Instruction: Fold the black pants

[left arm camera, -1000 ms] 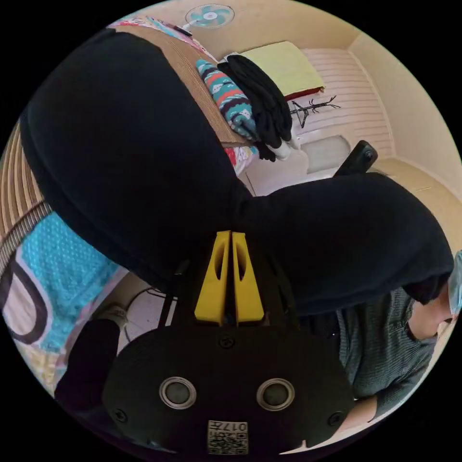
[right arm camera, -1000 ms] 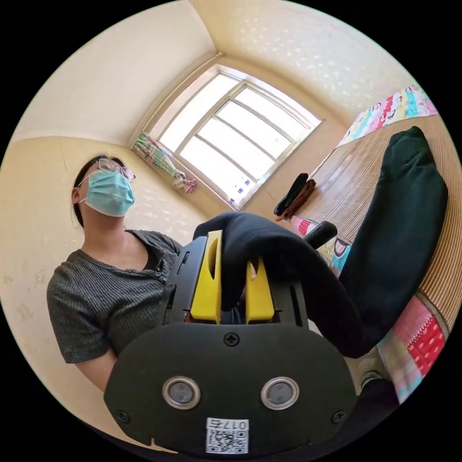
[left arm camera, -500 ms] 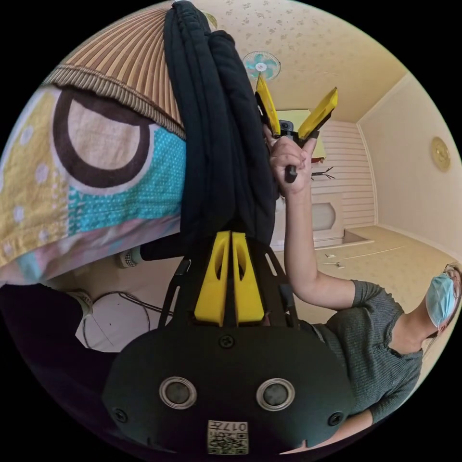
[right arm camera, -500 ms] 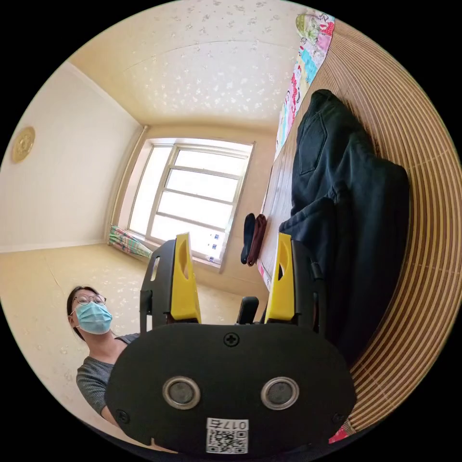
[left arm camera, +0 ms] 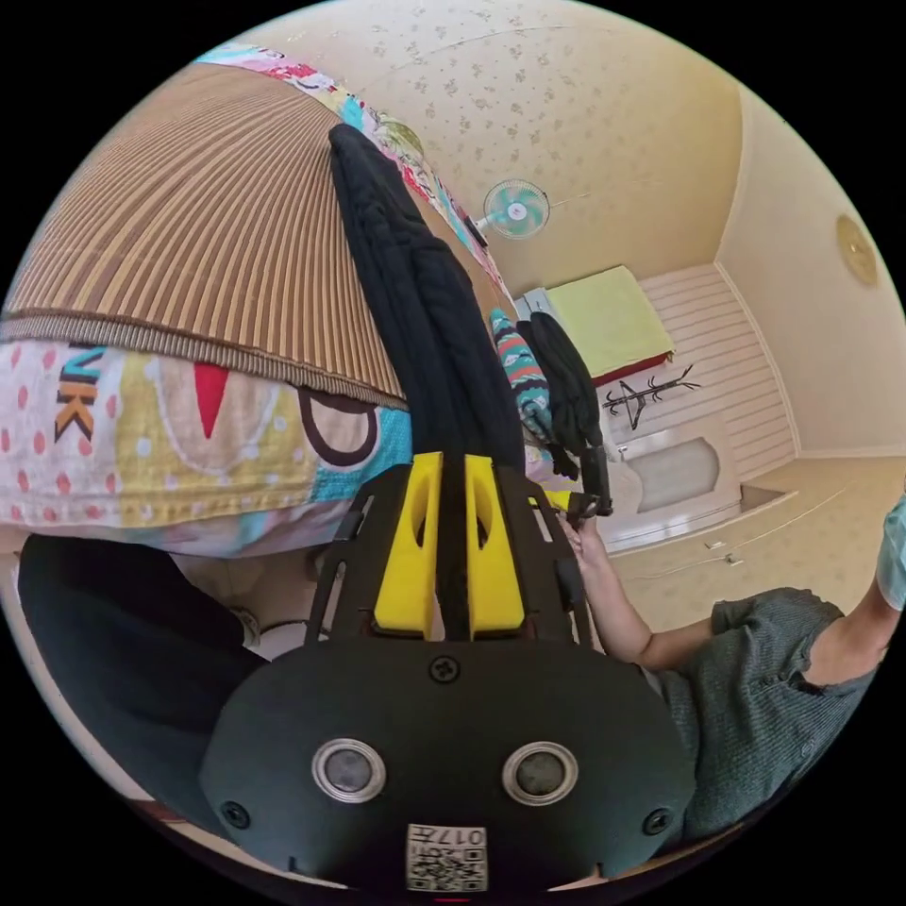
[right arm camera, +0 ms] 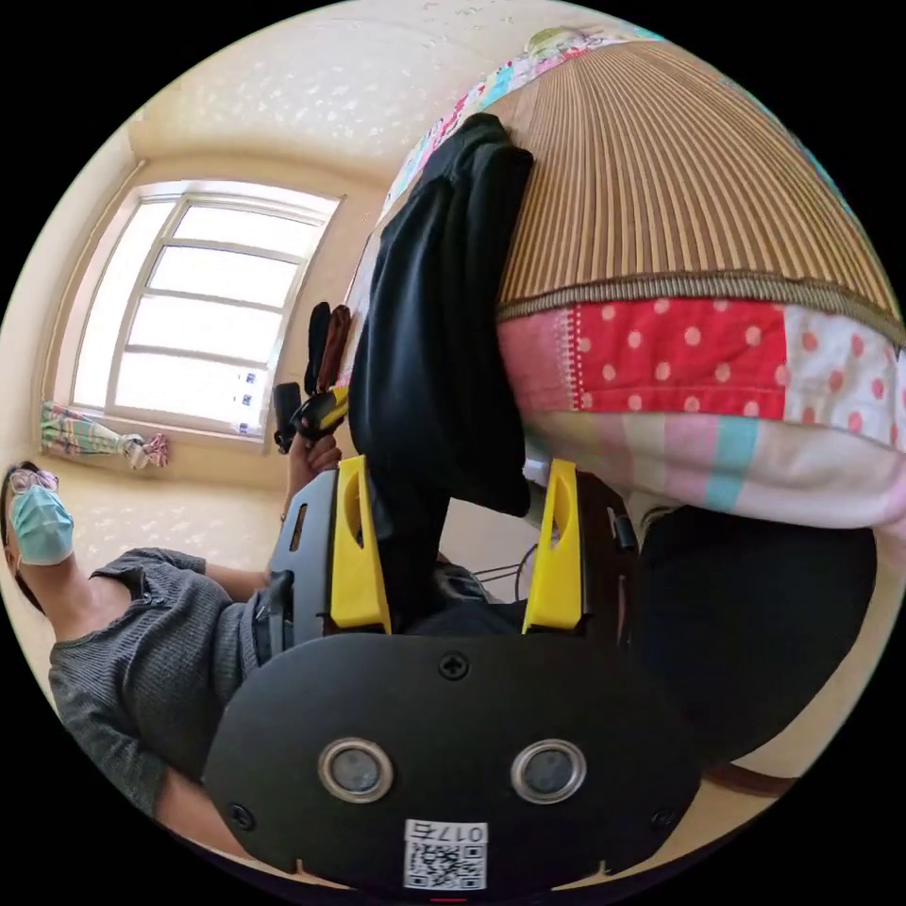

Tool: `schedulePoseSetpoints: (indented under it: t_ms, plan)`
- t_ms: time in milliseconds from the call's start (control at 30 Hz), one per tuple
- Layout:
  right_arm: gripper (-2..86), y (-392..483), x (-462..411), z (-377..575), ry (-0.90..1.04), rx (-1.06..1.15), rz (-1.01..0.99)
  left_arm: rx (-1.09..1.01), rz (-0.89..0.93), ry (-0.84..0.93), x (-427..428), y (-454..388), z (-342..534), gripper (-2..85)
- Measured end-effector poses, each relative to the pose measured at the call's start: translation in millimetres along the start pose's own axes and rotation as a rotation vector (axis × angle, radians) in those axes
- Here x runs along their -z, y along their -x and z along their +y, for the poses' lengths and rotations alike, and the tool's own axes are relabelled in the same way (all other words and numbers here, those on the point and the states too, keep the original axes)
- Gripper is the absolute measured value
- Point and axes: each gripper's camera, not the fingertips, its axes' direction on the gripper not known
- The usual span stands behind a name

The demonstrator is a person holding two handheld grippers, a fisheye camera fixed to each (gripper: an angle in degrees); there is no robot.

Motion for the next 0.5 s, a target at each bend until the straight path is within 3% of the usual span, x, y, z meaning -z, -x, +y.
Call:
schedulePoseSetpoints:
  t_ms: [167,267,500]
  plan:
    - [22.8,-38.3,-26.1,-21.0,-0.097,-0.094,-0.367,-0.08,-0.012,-0.013,-20.9,-30.3,4.6,4.5]
    - [15.7,-50.4,-32.9,-20.8,-0.095,-0.096,-0.541,-0.112,0.032,0.003,-37.2,-48.9,7.7,4.1]
    - [9.0,-9.0,-0.7,12.0,-0.124,0.074,-0.72,-0.294,-0.124,0.032,-20.5,-108.6,-35.9,-0.6]
